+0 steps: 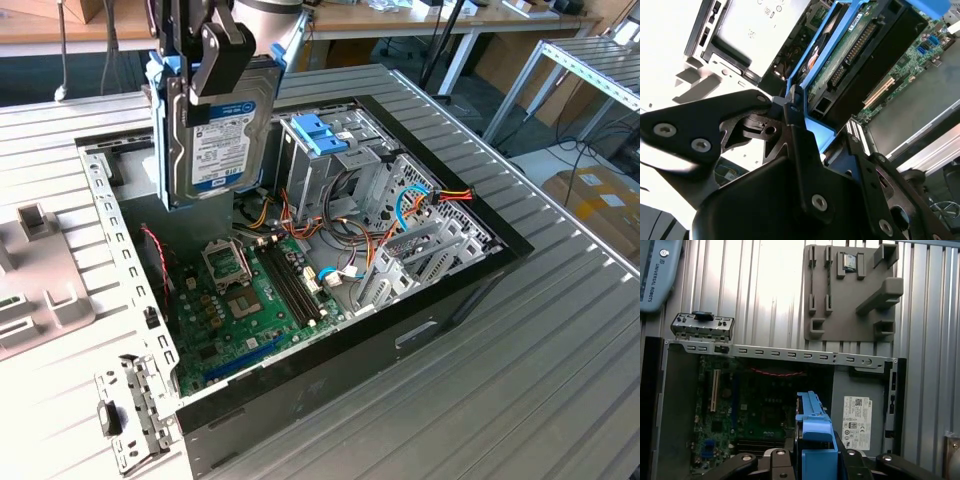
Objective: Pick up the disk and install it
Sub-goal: 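Pick up the disk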
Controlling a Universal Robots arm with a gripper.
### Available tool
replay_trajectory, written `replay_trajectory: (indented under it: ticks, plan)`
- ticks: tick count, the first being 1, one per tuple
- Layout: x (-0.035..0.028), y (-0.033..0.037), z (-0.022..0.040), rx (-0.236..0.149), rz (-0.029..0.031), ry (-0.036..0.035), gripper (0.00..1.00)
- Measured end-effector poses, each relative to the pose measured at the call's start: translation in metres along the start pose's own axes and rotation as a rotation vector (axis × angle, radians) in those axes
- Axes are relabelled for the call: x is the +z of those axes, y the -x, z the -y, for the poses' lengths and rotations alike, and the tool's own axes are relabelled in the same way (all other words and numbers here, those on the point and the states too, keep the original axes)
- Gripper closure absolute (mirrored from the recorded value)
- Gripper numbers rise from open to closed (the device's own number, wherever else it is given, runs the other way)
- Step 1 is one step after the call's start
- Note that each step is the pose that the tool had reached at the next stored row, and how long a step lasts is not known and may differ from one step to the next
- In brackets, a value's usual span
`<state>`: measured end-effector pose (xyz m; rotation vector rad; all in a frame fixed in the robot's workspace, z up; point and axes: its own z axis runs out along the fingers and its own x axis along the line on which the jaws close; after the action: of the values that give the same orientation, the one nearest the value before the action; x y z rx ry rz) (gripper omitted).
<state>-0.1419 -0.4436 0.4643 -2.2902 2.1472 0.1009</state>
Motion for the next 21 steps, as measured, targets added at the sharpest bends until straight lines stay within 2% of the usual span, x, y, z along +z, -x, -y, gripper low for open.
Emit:
replay_trajectory:
  ticks: [21]
  plan:
    - [-0.0007, -0.0229, 0.0056, 0.0, -0.0001, 0.0, 0.63]
